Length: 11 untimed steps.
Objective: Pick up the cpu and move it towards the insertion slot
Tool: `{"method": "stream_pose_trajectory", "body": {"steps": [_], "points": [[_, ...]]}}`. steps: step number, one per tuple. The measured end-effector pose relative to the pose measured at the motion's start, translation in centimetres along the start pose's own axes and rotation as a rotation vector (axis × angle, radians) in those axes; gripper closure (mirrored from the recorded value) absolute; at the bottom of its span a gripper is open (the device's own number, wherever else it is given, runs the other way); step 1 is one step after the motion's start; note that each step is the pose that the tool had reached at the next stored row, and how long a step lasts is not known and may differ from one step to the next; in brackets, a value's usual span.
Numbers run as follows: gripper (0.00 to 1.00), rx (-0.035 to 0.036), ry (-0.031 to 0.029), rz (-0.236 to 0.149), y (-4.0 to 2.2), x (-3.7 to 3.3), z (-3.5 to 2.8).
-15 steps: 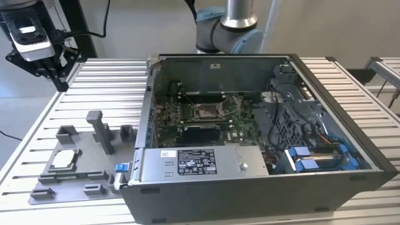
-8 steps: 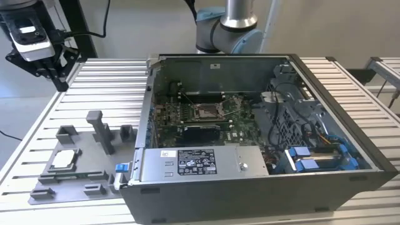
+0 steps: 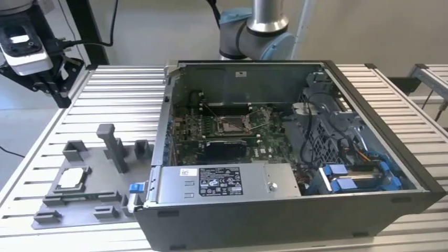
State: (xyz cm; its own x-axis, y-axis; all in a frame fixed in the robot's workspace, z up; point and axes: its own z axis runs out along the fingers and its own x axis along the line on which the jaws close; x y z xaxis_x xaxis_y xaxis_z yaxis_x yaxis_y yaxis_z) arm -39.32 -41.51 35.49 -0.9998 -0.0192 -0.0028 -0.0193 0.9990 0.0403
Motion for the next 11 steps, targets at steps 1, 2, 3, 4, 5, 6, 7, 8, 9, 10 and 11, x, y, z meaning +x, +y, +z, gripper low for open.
{"method": "stream_pose_trajectory", "body": {"steps": [1,2,3,4,5,6,7,8,9,10,11], "points": [[1.00,-0.0002,0.0000,0.000,-0.40,0.11,0.03],[1.00,-0.0001,0.0001,0.000,-0.73,0.25,0.07],[1.00,-0.0002,0.0000,0.000,-1.01,0.41,0.12],[1.00,-0.0001,-0.0001,0.000,-1.23,0.60,0.16],[1.00,-0.0001,-0.0006,0.000,-1.39,0.85,0.22],[1.00,0.0000,-0.0011,0.000,-1.50,1.15,0.27],[1.00,0.0000,-0.0016,0.000,-1.59,1.46,0.34],[1.00,-0.0001,-0.0020,0.000,-1.64,1.73,0.39],[1.00,-0.0001,-0.0022,0.000,-1.66,1.94,0.45],[1.00,-0.0001,-0.0023,0.000,-1.67,2.08,0.50],[1.00,-0.0001,-0.0023,0.000,-1.67,2.21,0.56]]}}
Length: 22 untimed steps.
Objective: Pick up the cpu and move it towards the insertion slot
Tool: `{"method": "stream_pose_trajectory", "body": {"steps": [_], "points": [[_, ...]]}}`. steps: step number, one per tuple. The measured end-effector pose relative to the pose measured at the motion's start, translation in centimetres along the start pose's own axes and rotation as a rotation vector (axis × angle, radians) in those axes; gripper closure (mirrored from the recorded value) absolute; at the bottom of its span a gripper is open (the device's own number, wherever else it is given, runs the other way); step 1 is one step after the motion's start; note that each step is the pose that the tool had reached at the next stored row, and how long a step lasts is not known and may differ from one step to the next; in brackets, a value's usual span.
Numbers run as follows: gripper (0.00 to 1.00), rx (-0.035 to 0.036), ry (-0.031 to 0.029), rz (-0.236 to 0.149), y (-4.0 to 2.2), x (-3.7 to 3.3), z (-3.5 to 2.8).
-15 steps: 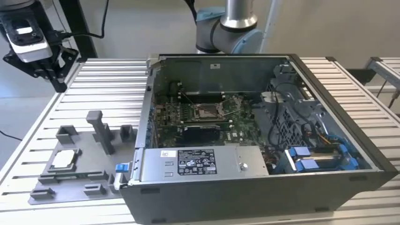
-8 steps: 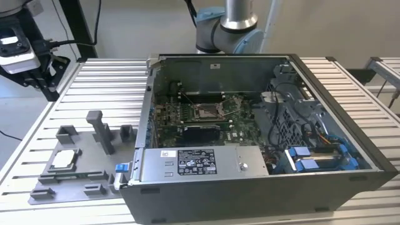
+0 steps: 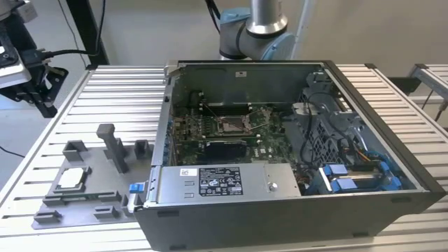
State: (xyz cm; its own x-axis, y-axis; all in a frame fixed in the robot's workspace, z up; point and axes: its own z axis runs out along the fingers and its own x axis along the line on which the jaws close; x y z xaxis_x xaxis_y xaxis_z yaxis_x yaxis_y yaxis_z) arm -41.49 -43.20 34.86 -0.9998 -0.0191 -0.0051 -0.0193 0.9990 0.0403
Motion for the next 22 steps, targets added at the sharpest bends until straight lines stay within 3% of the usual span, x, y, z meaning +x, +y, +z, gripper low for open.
{"method": "stream_pose_trajectory", "body": {"steps": [4,13,14,22], "points": [[1.00,-0.0001,-0.0001,0.000,-0.01,0.42,0.25],[1.00,0.0000,0.0001,0.000,0.00,0.43,0.26],[0.00,0.0000,0.0001,0.000,0.00,0.43,0.26],[0.00,0.0000,0.0001,0.000,0.00,0.43,0.26]]}}
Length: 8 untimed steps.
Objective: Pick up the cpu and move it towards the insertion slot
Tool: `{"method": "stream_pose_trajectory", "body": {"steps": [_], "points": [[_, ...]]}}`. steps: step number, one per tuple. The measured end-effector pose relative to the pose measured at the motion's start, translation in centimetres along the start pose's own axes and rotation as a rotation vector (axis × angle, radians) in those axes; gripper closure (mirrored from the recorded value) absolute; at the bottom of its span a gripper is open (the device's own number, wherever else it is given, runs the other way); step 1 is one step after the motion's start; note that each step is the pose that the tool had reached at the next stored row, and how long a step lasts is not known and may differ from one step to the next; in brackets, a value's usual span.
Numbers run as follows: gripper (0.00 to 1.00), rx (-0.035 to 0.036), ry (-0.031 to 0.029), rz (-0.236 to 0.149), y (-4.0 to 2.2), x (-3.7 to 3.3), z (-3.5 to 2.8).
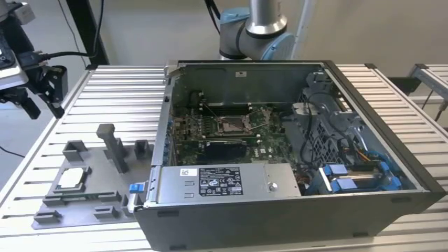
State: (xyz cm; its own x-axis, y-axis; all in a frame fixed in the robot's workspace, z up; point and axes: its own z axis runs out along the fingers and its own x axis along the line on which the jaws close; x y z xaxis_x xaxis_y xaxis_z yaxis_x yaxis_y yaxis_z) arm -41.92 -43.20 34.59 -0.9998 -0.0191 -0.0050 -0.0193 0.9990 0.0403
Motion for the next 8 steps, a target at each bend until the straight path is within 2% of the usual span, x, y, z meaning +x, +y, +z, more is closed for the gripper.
{"method": "stream_pose_trajectory", "body": {"steps": [8], "points": [[0.00,0.0000,0.0000,0.000,0.00,0.00,0.01]]}}
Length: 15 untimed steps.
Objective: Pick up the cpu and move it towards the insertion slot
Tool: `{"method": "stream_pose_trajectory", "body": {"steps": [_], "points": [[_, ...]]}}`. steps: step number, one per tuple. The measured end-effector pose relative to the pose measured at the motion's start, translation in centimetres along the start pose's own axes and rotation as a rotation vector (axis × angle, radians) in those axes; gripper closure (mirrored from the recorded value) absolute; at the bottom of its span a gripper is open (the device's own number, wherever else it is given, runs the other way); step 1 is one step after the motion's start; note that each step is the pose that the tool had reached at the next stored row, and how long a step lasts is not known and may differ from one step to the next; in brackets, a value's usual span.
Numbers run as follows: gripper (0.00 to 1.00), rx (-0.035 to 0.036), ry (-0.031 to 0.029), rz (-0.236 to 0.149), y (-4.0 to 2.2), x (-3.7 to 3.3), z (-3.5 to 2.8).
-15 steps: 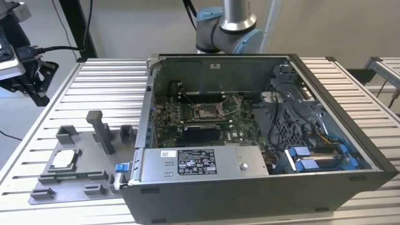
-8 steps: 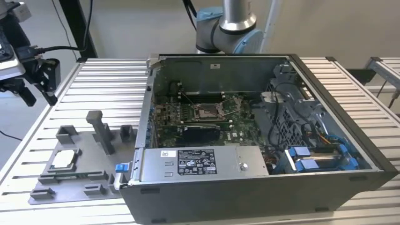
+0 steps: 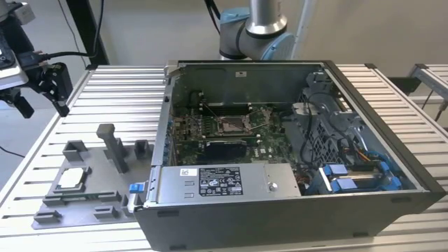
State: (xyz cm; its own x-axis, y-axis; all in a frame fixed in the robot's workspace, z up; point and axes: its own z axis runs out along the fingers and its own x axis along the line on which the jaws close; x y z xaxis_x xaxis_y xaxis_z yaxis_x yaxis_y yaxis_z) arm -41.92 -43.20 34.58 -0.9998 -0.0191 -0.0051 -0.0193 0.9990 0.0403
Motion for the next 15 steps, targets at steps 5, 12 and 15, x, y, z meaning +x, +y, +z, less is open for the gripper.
{"method": "stream_pose_trajectory", "body": {"steps": [5,12,15], "points": [[0.00,-0.0002,-0.0003,0.000,-0.01,0.00,0.20],[0.00,0.0000,0.0000,0.000,-0.05,0.01,1.30],[0.00,0.0000,-0.0001,0.000,-0.07,0.01,1.86]]}}
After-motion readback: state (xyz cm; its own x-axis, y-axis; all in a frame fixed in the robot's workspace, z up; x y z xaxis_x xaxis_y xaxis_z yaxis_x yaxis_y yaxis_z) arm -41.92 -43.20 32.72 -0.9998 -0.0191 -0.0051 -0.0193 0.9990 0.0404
